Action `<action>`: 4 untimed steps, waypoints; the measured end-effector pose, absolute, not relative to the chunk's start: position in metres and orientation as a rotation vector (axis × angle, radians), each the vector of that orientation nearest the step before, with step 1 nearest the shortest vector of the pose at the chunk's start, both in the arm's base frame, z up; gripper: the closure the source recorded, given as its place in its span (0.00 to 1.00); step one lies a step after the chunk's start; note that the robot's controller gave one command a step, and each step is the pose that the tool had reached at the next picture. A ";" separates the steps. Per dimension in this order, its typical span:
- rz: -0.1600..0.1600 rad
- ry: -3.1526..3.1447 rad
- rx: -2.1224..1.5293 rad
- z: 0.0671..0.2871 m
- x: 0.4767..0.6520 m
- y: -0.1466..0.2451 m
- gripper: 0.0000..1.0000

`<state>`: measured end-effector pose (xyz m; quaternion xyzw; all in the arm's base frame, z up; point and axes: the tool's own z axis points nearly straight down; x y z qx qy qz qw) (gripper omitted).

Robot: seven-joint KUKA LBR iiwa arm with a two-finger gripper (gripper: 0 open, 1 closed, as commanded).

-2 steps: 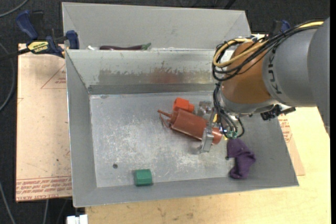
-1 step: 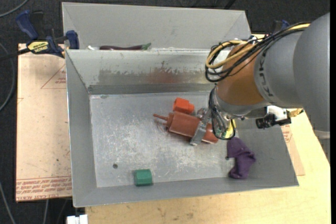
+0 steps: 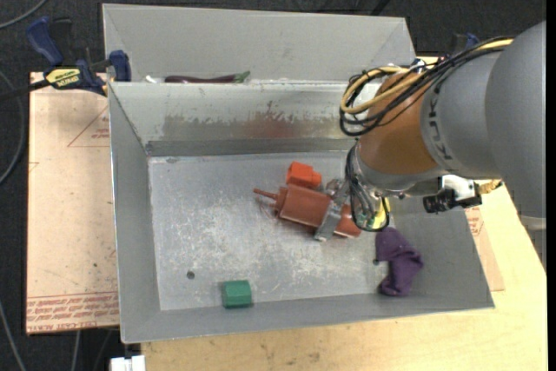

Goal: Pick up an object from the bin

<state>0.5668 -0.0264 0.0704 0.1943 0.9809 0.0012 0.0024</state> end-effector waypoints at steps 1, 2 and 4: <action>0.003 3.082 0.610 0.075 0.565 -0.026 1.00; 0.004 3.082 0.609 0.091 0.565 -0.026 1.00; 0.003 3.086 0.608 0.119 0.564 -0.026 1.00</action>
Offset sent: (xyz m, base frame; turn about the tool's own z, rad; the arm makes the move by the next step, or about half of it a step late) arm 0.0002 0.0001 0.0306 0.0000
